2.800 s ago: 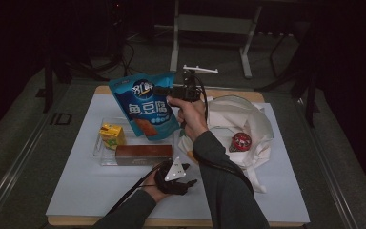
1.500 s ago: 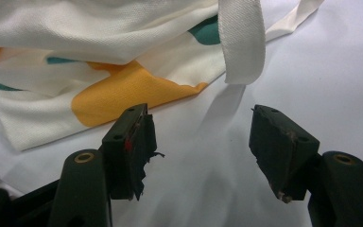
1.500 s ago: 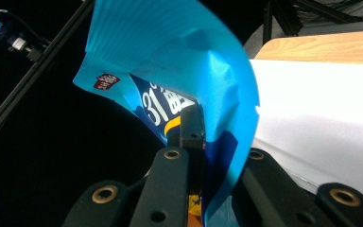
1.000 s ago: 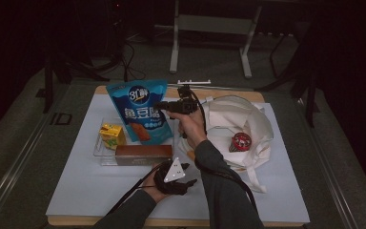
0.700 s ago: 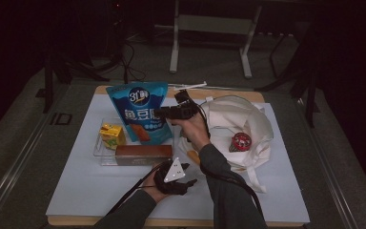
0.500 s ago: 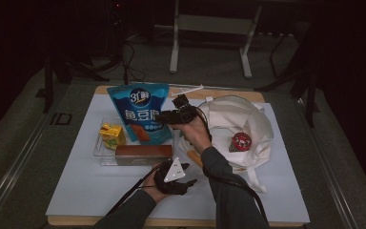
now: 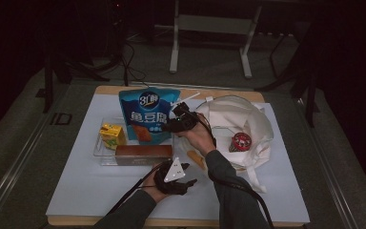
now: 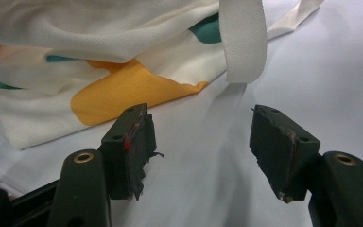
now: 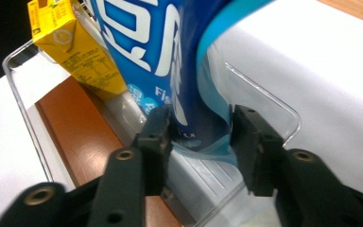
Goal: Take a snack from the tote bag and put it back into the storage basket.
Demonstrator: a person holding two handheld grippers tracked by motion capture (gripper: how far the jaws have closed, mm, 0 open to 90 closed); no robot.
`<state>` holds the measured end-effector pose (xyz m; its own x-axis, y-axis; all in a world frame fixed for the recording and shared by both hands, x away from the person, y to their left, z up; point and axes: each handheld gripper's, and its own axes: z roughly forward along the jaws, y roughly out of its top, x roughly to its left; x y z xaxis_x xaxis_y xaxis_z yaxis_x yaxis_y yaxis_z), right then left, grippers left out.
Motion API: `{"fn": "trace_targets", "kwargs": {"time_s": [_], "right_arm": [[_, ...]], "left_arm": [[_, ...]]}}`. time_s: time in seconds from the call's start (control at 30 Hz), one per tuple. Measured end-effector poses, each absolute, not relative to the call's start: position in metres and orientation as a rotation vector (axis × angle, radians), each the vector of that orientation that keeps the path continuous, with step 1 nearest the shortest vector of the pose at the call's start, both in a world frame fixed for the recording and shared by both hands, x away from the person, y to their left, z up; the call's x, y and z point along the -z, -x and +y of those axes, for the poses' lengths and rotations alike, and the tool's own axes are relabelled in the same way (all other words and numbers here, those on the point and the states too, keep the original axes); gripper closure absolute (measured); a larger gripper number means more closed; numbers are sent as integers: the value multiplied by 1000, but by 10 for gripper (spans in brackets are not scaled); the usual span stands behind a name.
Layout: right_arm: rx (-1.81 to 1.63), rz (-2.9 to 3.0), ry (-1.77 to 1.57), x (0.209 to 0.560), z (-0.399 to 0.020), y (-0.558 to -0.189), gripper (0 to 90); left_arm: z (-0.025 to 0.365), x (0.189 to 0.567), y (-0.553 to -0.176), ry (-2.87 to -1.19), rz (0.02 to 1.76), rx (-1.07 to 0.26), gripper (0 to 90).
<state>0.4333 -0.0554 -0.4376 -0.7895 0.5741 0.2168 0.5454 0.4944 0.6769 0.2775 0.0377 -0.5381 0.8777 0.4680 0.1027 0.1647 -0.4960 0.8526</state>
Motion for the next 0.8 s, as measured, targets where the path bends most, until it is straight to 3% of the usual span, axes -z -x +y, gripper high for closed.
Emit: {"fn": "trace_targets", "kwargs": {"time_s": [0.23,0.8], "right_arm": [[-1146,2723,-928,434,-44,-434,685],[-1158,2784,-850,434,-5,-438,691]], "left_arm": [[38,538,-278,-2087,457,-397,388],[38,538,-278,-2086,456,-400,387]]}}
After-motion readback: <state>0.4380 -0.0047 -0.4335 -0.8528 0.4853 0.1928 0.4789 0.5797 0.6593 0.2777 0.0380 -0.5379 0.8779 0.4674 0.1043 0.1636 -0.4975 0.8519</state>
